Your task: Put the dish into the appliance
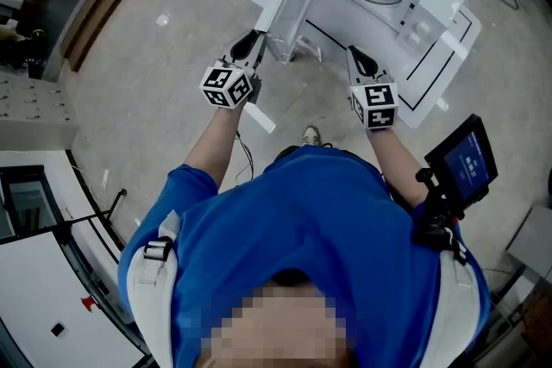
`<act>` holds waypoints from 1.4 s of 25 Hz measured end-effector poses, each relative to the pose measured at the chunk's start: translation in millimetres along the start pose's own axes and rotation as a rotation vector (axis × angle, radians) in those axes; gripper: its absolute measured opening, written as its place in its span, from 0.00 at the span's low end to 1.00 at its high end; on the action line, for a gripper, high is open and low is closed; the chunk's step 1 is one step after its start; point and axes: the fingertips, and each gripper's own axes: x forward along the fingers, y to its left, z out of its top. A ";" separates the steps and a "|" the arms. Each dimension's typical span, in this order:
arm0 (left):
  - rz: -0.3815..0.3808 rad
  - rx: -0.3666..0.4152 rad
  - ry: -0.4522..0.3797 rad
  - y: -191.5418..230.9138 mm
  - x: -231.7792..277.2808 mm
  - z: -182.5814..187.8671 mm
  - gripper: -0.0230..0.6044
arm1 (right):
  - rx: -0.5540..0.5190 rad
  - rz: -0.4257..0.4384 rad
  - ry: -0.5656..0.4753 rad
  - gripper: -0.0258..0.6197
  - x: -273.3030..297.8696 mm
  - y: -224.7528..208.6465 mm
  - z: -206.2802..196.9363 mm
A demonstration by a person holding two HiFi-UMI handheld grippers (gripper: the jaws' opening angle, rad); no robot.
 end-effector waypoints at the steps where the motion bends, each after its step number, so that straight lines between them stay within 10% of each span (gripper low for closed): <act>1: -0.008 0.002 0.000 -5.5 1.3 -0.6 0.15 | 0.002 -0.005 -0.001 0.04 -2.4 -3.1 -0.4; 35: -0.548 0.123 0.074 -215.7 151.3 -9.4 0.15 | 0.113 -0.340 0.006 0.04 -77.2 -128.3 -26.3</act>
